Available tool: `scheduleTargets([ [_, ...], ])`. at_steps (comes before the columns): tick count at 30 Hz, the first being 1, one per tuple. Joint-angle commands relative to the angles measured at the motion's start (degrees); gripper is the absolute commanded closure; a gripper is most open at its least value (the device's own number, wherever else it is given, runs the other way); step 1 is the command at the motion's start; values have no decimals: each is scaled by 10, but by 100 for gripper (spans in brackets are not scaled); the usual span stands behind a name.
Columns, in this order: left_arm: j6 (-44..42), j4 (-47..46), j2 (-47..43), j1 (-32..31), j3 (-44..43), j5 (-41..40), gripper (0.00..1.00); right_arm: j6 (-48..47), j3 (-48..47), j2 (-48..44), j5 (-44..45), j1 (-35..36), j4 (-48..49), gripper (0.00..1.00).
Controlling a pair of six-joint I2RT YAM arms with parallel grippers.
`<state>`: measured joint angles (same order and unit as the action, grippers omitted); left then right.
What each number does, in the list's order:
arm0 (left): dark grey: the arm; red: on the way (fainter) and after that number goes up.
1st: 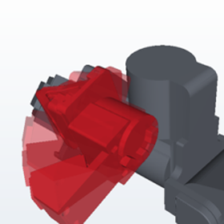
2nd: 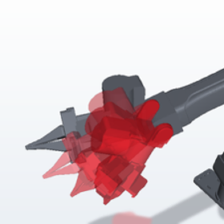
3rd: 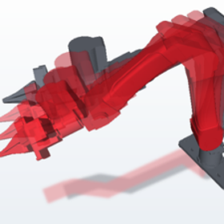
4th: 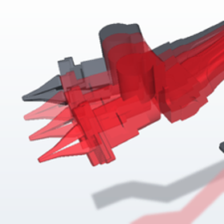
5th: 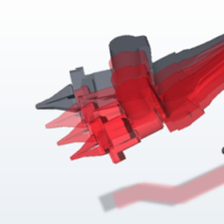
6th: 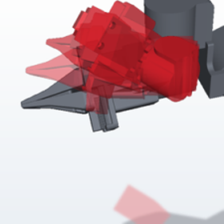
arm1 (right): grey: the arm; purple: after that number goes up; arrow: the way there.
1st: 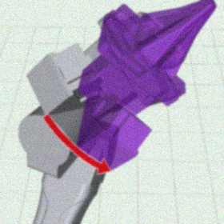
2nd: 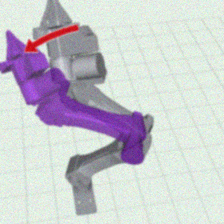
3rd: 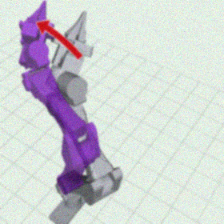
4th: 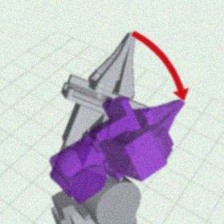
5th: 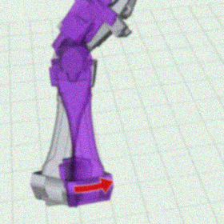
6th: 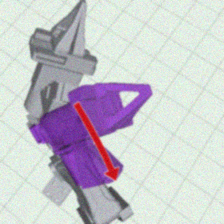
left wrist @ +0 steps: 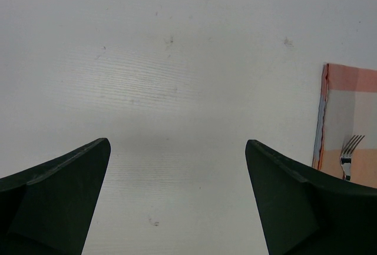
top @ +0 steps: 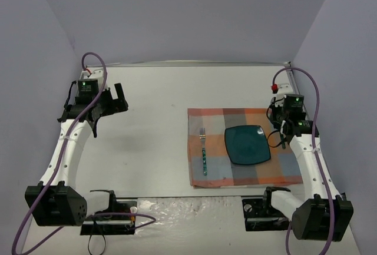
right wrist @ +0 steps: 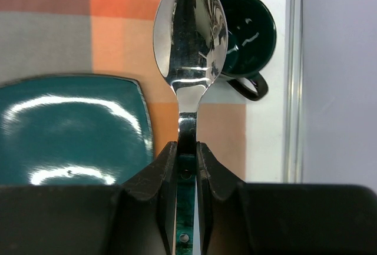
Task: Set the dinner table for one person
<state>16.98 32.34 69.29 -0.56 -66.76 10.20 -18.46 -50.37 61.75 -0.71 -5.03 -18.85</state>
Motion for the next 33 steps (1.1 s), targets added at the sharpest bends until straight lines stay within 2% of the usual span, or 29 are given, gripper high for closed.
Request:
scheduleTargets([
  [1, -8, -10, -11, 3, -21, -1, 3, -133, -3, 13, -79, -21, 12, 100],
  [5, -8, 1, -6, 3, -28, 3, 3, -159, 23, 10, -143, -64, 14, 100],
  [19, -7, 5, -3, 3, -26, 11, 3, -181, 177, -49, -117, -160, 74, 100],
  [33, -5, 7, 9, 15, -22, 11, 3, -180, 149, 47, -140, -188, 115, 100],
])
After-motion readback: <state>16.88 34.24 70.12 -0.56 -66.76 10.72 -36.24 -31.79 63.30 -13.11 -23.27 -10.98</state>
